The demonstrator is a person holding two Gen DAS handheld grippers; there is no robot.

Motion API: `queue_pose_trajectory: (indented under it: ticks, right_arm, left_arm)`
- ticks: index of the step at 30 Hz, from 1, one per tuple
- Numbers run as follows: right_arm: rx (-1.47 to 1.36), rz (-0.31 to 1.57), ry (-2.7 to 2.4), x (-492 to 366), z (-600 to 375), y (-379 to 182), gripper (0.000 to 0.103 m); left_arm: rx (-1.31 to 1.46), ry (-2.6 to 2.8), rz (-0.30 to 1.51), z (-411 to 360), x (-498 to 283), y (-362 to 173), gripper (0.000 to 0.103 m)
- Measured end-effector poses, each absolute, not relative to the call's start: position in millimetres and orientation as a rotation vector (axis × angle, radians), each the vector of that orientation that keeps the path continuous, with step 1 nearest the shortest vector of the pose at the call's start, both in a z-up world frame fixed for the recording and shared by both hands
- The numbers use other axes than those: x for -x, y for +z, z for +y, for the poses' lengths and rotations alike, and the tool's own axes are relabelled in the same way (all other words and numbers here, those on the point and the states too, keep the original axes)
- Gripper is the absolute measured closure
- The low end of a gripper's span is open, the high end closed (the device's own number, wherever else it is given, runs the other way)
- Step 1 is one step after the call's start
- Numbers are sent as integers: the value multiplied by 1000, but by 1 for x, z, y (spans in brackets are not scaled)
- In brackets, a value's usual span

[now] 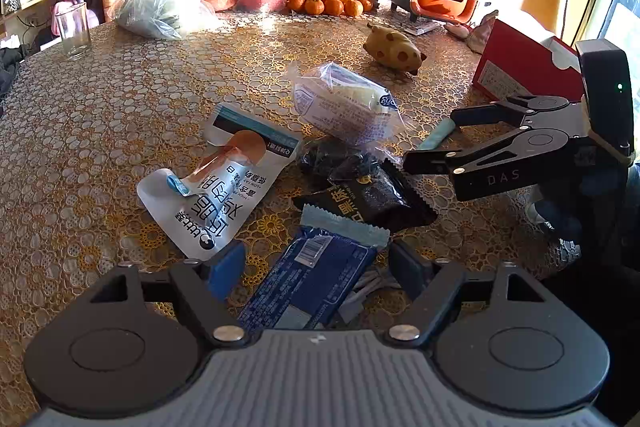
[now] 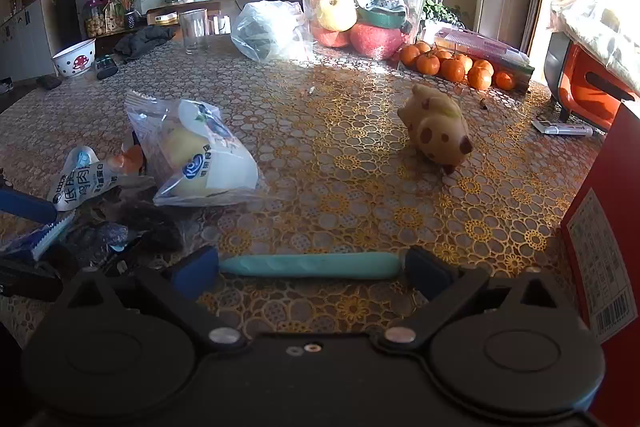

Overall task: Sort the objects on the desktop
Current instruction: 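Grasp the blue wrapped packet with left tool while right tool grasps teal stick, then carry blue packet with left tool while right tool carries teal stick to box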

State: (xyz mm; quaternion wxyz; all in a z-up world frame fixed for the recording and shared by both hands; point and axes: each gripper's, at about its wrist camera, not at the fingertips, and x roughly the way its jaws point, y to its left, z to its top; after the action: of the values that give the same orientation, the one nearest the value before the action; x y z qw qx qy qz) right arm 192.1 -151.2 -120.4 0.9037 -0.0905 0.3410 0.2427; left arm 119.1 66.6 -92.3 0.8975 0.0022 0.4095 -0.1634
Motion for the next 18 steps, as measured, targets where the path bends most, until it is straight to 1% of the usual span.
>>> queue_pose_trajectory:
  ticks: [1, 3, 4, 5, 6, 8, 10, 11, 13, 18]
  right_arm:
    - [187, 705, 502, -192, -151, -120, 4]
    - [188, 706, 501, -192, -151, -120, 5]
    - [188, 707, 501, -192, -151, -120, 5]
    - [189, 708, 500, -191, -150, -120, 5]
    - [190, 709, 499, -191, -150, -120, 5]
    - [190, 711, 497, -191, -149, -119, 5]
    - [193, 711, 495, -191, -149, -119, 5]
    - [194, 712, 494, -191, -148, -119, 5]
    - [195, 713, 491, -191, -148, -119, 5]
    - [201, 713, 483, -190, -149, -118, 5]
  left_arm:
    - [0, -338, 851, 67, -119, -93, 31]
    - [17, -337, 858, 69, -120, -94, 32]
    - [17, -335, 856, 69, -120, -93, 37]
    - [17, -337, 856, 69, -120, -93, 40]
    - [18, -339, 856, 69, -121, -93, 45]
    - [10, -333, 854, 67, -121, -93, 51]
    - [6, -331, 852, 67, -121, -93, 60]
    - [5, -332, 853, 67, -121, -93, 63]
    - [0, -331, 850, 67, -121, -93, 67]
    - [-5, -320, 848, 68, -121, -93, 69]
